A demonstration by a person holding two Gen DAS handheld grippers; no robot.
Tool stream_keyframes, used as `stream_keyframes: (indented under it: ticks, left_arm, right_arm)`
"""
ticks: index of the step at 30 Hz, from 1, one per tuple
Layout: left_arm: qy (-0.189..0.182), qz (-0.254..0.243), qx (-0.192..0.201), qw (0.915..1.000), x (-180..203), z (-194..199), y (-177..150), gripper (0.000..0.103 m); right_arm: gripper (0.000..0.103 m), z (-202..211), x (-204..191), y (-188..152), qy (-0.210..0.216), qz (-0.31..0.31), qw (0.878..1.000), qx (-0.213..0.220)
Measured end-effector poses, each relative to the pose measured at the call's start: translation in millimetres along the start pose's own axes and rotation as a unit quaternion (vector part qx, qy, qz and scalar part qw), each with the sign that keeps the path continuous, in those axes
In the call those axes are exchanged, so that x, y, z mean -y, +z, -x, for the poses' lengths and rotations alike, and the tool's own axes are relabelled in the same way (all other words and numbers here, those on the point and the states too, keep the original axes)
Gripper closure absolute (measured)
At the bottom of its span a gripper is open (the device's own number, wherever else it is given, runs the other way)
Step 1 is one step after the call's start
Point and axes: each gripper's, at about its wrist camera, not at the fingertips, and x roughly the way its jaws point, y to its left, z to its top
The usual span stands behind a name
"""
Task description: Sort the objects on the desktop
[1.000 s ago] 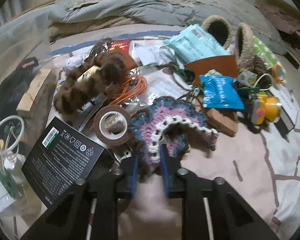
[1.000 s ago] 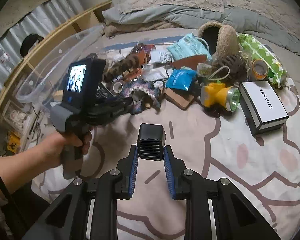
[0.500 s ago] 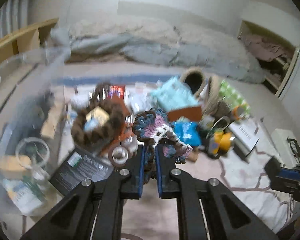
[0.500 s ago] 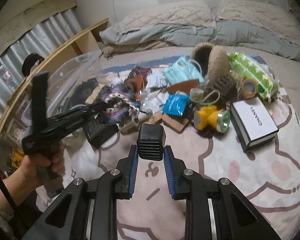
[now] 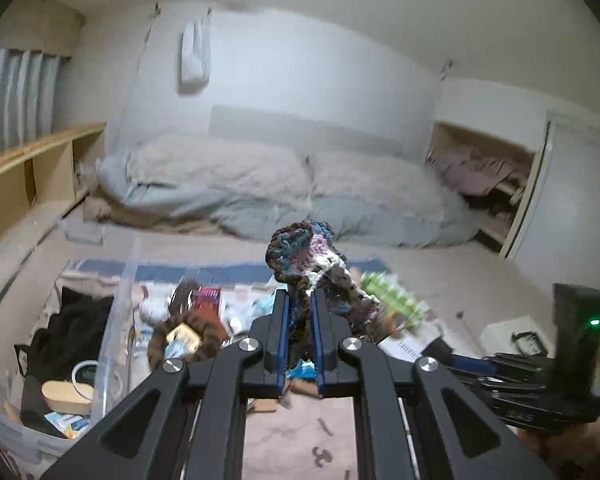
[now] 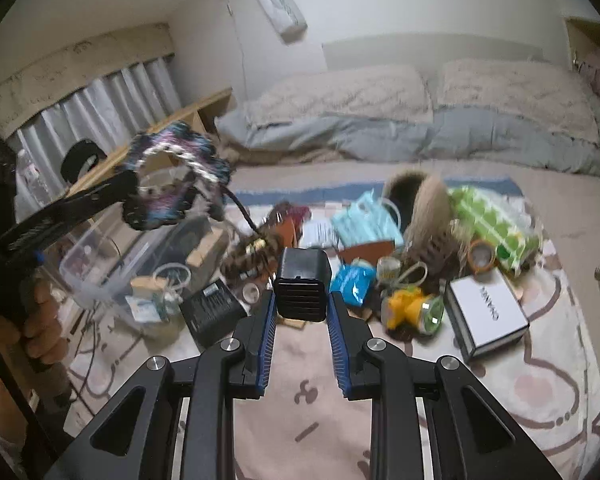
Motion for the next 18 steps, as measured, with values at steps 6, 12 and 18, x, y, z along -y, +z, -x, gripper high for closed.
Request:
stream_keyframes:
  ticks: [6, 12, 18]
  left_arm:
    - [-0.028, -0.007, -0.010, 0.9995, 11.4, 30.3, -2.5, 0.092]
    - [-0.042, -0.014, -0.065, 0.9969, 20.1, 41.3, -30.3, 0.092]
    - [-0.013, -0.030, -0.141, 0.9895, 18.2, 11.1, -65.8, 0.092]
  right_arm:
    - [0.077, 13.8, -5.1, -6.1, 0.017, 0.008, 1.000, 0.004]
    - [0.077, 13.1, -10.3, -20.8, 0.034, 0.021, 0.999, -0.023]
    - [0.077, -28.3, -11.3, -46.1, 0.047, 0.024, 0.992, -0.115]
